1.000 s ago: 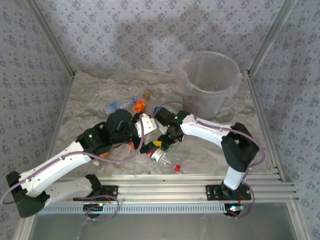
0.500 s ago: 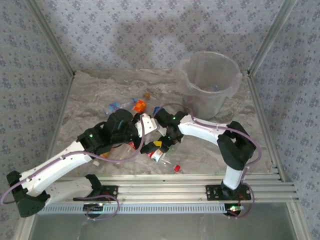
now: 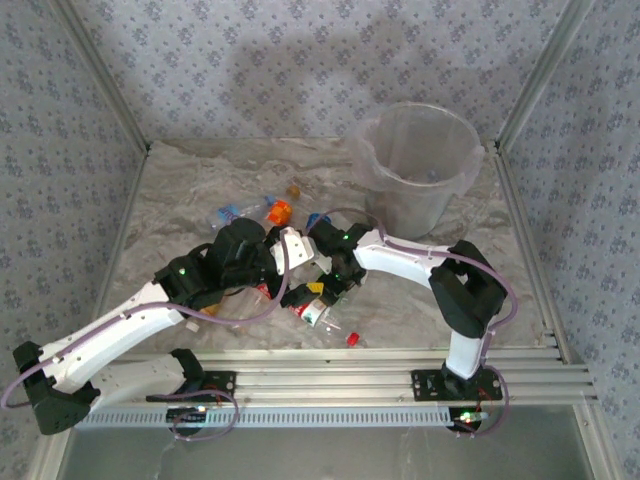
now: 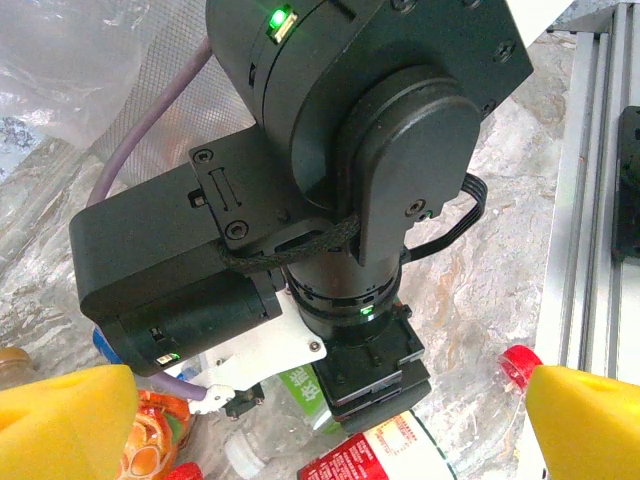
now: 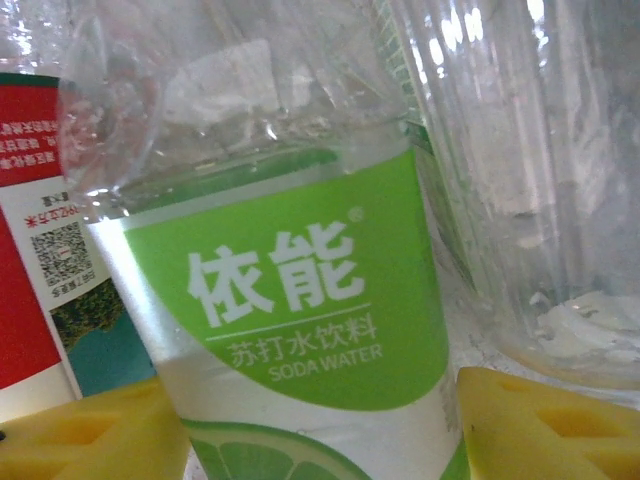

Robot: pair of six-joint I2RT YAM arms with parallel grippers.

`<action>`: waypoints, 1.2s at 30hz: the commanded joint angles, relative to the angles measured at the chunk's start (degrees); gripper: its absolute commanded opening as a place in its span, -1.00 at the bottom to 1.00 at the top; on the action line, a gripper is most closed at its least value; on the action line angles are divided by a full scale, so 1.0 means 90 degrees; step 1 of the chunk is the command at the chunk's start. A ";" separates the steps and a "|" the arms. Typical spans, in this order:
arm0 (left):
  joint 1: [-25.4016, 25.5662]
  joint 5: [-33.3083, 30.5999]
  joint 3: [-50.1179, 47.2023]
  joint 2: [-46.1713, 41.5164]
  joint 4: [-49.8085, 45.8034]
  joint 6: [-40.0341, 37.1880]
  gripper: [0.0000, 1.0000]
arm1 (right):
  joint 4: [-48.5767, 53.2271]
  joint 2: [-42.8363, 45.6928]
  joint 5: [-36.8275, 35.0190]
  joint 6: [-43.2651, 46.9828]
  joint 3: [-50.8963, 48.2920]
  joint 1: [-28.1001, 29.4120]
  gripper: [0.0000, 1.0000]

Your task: Put the plastic bottles in the bin

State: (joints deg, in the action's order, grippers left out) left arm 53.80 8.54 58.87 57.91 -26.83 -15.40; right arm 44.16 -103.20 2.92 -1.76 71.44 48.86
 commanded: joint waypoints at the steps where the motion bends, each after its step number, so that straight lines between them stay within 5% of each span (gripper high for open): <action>1: 0.0067 0.0136 0.0050 -0.0027 0.0100 0.0051 0.99 | 0.0103 -0.0061 -0.0041 0.0152 0.0140 0.0068 0.38; 15: 0.0071 0.0155 0.0033 -0.0067 0.0136 0.0067 0.99 | 0.0268 0.0226 -0.0142 0.0147 0.0190 0.0141 0.19; 36: 0.0057 -0.0257 -0.0311 -0.0715 0.0730 0.0222 0.99 | 0.0474 0.1635 0.0410 -0.0188 0.0223 -0.0307 0.16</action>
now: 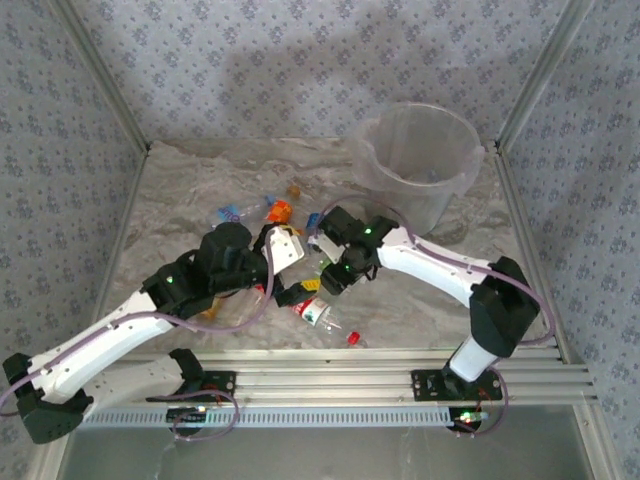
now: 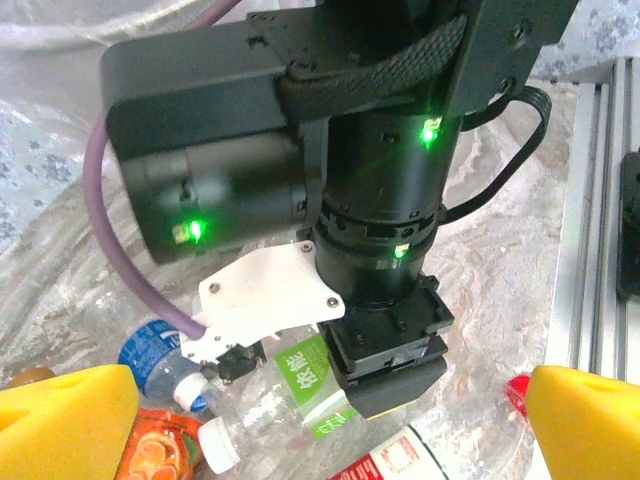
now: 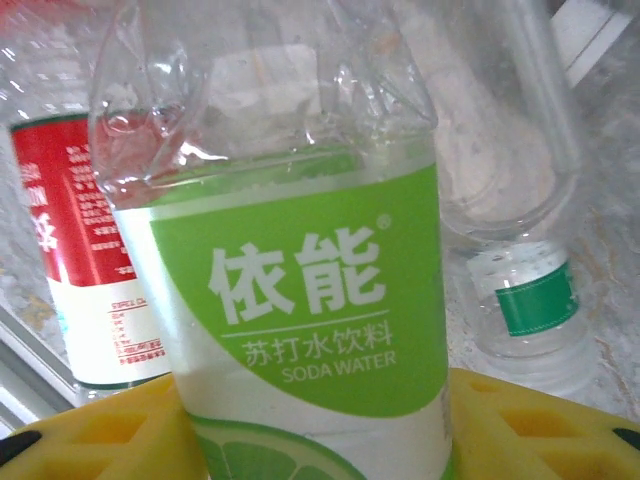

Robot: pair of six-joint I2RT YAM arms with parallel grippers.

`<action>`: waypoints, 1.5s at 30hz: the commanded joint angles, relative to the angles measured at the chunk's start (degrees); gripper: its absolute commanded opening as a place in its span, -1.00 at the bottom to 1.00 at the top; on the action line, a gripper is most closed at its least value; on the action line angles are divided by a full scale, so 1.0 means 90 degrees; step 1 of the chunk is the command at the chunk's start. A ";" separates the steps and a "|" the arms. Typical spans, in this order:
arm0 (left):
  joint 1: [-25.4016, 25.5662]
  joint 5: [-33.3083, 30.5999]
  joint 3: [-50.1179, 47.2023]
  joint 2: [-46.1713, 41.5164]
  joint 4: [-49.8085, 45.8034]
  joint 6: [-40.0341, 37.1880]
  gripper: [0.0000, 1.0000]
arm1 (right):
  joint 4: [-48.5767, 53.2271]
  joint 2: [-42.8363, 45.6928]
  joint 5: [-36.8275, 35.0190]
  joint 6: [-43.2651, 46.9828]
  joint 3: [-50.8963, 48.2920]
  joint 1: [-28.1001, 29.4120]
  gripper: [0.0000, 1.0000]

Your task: Put the plastic bottles in the bin

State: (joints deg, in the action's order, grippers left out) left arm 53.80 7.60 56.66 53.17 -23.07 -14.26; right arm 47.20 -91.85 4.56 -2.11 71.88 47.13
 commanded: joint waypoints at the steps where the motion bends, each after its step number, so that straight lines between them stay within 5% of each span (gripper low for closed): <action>1: 0.0057 -0.0169 -0.0075 -0.0209 0.0326 0.0100 0.99 | 0.0119 0.0457 0.0264 -0.0179 0.0178 -0.0162 0.16; 24: -0.0169 -0.0467 -0.0565 -0.0653 0.1423 0.1070 0.99 | -0.0797 0.2143 0.1211 -0.1025 0.1073 -0.1550 0.12; 37: -0.0628 -0.1667 -0.1314 -0.1315 0.2590 0.1926 0.99 | -0.1047 0.2112 0.1198 -0.1220 0.2120 -0.2345 0.12; 45: -0.0703 -0.1330 -0.1567 -0.1571 0.2953 0.1837 0.99 | -0.0886 0.1735 0.0626 -0.1409 0.2780 -0.3015 0.11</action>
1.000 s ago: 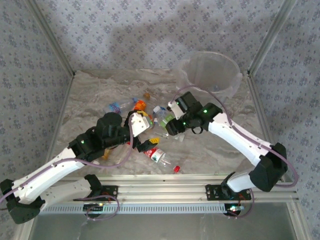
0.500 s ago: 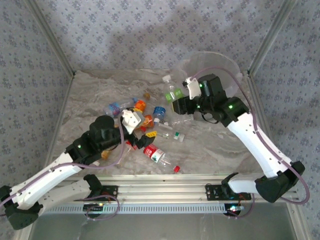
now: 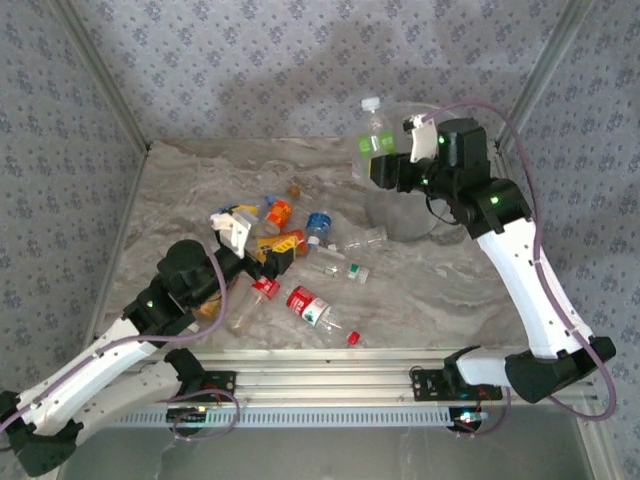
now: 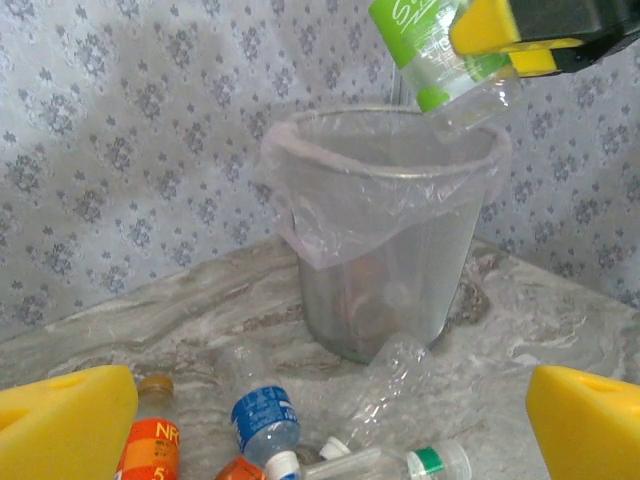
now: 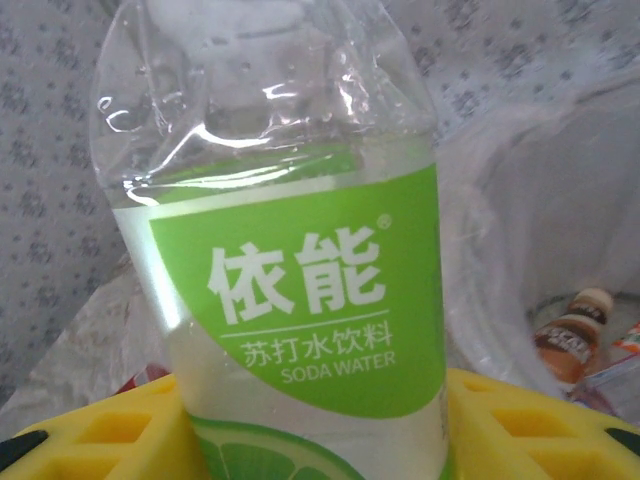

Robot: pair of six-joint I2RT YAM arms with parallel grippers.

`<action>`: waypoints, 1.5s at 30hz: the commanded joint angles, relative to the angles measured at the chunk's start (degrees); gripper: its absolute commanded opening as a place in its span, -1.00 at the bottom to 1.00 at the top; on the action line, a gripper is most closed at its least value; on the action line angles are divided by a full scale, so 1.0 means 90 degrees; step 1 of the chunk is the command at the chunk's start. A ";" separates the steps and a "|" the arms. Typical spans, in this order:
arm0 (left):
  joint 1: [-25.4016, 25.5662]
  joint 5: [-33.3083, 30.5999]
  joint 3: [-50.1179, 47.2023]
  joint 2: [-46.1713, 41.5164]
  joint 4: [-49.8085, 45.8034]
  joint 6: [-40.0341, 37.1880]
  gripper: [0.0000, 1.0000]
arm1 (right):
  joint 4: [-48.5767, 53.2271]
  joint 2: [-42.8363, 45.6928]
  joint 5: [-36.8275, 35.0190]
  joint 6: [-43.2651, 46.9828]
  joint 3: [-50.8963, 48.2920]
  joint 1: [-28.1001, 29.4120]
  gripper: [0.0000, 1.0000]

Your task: Put the plastic bottles in the bin

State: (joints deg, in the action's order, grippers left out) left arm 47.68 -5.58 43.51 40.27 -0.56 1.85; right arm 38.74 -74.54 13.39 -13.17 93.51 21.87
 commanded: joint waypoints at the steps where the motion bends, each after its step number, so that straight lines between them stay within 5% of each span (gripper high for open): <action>1: -0.0026 0.0173 -0.0103 -0.0144 0.0453 0.0032 0.99 | 0.0138 -0.0276 -0.0473 -0.0216 0.0470 -0.0311 0.12; 19: -0.0018 0.1770 0.0522 0.0580 -0.0428 -0.0344 0.99 | 0.1920 -0.1985 -0.1236 -0.0920 0.1512 -0.1784 0.10; 34: -0.0013 0.1963 0.0723 0.0897 -0.0743 -0.0420 0.99 | 0.2173 -0.3115 -0.1287 -0.1436 0.1631 -0.1985 0.14; 45: -0.0005 0.1935 0.0801 0.0943 -0.0853 -0.0461 0.99 | 0.2034 -0.3164 -0.1417 -0.1644 0.1764 -0.1976 0.50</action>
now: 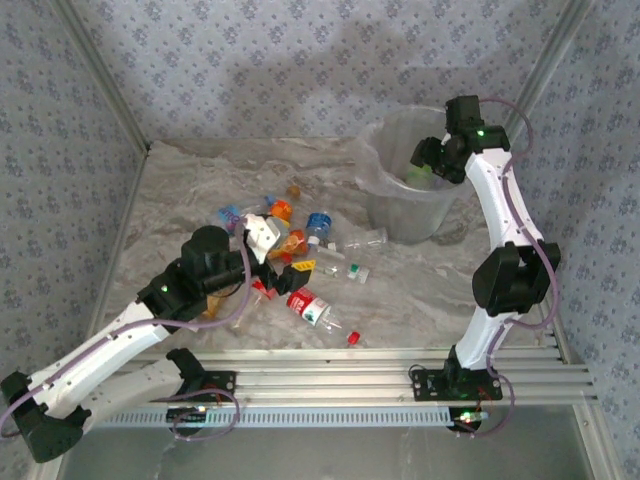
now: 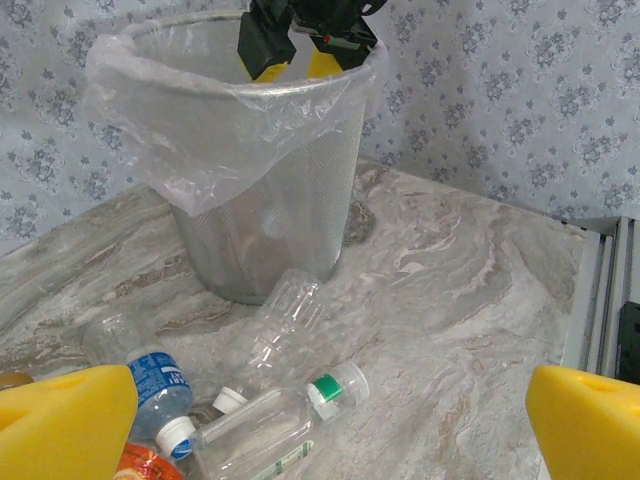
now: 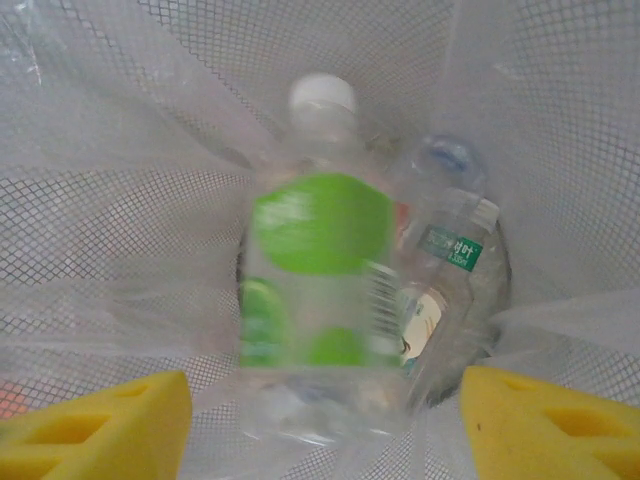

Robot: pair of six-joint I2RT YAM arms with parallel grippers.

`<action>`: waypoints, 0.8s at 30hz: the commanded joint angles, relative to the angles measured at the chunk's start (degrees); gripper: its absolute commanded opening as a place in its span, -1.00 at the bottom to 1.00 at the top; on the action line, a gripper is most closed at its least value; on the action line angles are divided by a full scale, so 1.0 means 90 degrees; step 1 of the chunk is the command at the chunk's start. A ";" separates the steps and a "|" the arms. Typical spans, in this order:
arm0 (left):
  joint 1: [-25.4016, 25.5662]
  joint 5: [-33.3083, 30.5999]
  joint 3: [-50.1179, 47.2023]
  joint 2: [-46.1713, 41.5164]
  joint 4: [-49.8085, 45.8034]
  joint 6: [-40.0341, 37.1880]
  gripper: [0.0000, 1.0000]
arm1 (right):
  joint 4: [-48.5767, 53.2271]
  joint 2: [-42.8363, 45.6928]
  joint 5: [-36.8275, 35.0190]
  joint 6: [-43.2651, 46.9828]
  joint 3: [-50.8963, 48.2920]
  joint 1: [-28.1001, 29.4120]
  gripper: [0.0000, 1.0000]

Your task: Put the plastic bottles in the bin

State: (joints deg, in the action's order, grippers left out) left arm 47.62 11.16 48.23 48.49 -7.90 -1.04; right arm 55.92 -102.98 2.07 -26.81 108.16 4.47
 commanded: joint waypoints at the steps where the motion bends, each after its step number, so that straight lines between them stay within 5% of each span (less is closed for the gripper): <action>1: 0.0004 0.0074 0.0285 0.0033 -0.0054 -0.0143 0.99 | 0.0126 0.0023 -0.0175 -0.0136 0.0165 -0.0047 0.51; 12: 0.0001 0.0020 0.0325 0.0095 -0.0099 -0.0138 0.99 | -0.0528 0.0684 0.0031 0.0404 0.0036 0.0044 0.52; 24: 0.0004 -0.0084 0.0373 0.0103 -0.0247 -0.0294 0.99 | -0.1329 0.2561 0.0163 0.1623 -0.1383 0.0853 0.48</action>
State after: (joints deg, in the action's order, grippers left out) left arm 47.62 10.94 49.65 49.63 -9.45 -1.85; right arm 45.65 -83.13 2.63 -16.86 97.91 10.28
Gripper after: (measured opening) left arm 0.995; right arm 0.744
